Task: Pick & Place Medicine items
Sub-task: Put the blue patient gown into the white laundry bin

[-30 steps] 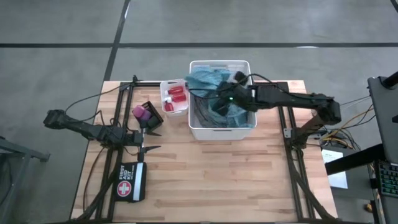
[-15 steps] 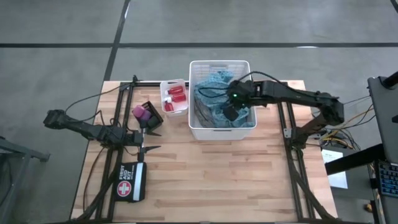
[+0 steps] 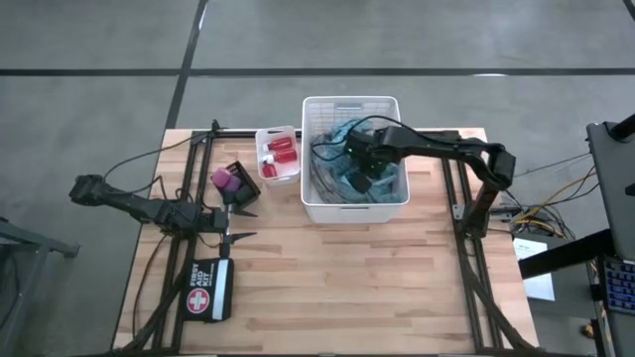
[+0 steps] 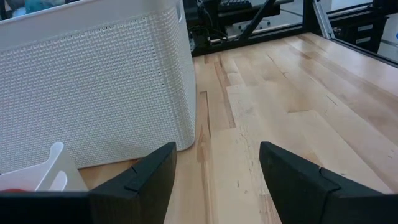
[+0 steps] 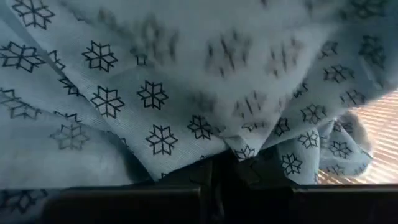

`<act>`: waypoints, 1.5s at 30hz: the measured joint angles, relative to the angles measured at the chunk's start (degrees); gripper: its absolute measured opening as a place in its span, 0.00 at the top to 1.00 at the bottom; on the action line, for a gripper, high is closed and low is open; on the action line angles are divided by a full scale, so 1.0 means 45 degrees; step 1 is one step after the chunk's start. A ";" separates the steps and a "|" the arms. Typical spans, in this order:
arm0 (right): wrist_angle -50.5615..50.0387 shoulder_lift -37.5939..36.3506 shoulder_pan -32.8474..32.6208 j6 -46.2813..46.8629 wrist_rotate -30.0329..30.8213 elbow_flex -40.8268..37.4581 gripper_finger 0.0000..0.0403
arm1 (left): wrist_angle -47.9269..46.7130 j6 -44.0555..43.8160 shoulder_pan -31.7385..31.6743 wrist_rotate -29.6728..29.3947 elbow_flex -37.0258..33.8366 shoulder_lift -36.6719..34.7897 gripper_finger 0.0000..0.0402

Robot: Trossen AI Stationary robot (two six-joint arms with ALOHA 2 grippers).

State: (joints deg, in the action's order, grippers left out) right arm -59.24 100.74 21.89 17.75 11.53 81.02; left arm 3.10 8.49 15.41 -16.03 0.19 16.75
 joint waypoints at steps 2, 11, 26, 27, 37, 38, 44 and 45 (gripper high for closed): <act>-0.0012 0.0275 0.0178 -0.0051 -0.0046 -0.0002 0.98 | 0.0000 0.0000 0.0002 0.0003 0.0000 0.0000 0.41; 0.0015 0.0531 0.0418 -0.0101 -0.0109 -0.0006 0.98 | 0.0003 0.0000 0.0000 0.0002 0.0000 -0.0002 0.41; 0.0219 0.0531 0.0422 -0.0263 -0.0326 -0.0016 0.98 | 0.0000 0.0000 0.0003 0.0005 0.0000 0.0000 0.41; 0.0228 0.0531 0.0422 -0.0280 -0.0339 -0.0016 0.98 | 0.0001 0.0000 0.0000 0.0005 0.0000 0.0000 0.41; 0.0427 0.0456 0.0422 0.0297 -0.0348 -0.0031 0.94 | -0.0002 0.0000 0.0002 0.0000 0.0000 0.0000 0.41; 0.0498 0.0418 0.0422 0.0556 -0.0371 -0.0031 0.92 | -0.0002 0.0000 0.0003 0.0002 0.0000 0.0000 0.41; 0.0714 0.0278 0.0427 0.0967 -0.0631 -0.0031 0.73 | -0.0002 0.0000 0.0002 0.0004 0.0000 0.0000 0.41; 0.0731 0.0269 0.0427 0.0968 -0.0636 -0.0031 0.69 | 0.0003 0.0000 0.0003 0.0000 0.0000 -0.0004 0.41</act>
State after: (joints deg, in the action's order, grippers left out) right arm -55.95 101.95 23.81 22.11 8.67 80.88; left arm 3.11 8.49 15.42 -16.03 0.19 16.73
